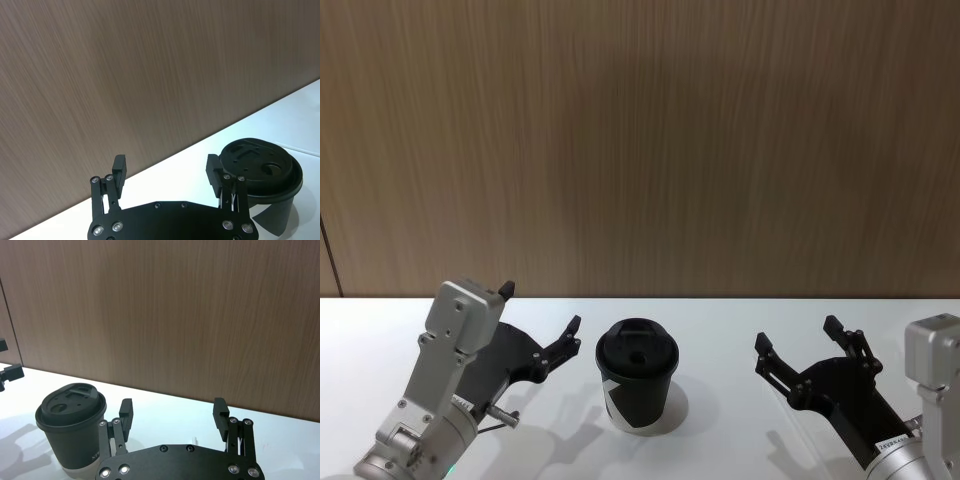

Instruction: Pick up the straw with one hand, pass it to the other hand, and insert it into the cup.

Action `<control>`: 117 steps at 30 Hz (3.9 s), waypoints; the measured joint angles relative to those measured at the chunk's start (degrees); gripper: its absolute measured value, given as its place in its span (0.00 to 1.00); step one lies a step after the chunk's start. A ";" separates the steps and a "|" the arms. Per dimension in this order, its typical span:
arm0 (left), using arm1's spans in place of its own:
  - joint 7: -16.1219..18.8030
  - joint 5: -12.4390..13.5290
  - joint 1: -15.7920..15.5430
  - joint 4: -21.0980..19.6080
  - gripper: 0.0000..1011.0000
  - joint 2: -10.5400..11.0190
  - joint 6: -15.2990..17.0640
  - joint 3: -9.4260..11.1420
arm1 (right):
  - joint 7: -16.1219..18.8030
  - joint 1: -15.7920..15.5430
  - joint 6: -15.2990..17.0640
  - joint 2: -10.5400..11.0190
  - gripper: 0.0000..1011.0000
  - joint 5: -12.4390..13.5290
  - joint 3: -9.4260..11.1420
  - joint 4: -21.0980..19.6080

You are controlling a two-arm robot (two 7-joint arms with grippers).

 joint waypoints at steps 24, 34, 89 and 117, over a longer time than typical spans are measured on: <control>0.00 0.00 0.00 0.00 0.99 0.00 0.00 0.00 | 0.00 0.00 0.00 0.00 0.99 0.00 0.00 0.00; 0.00 0.00 0.00 0.00 0.99 0.00 0.00 0.00 | 0.00 0.00 0.00 0.00 0.99 0.00 0.00 0.00; 0.00 0.00 0.00 0.00 0.99 0.00 0.00 0.00 | 0.48 6.53 36.66 -0.25 0.99 2.07 3.15 -3.31; 0.00 0.00 0.00 0.00 0.99 0.00 0.00 0.00 | -0.56 7.86 44.08 -0.75 0.99 0.19 1.48 -2.67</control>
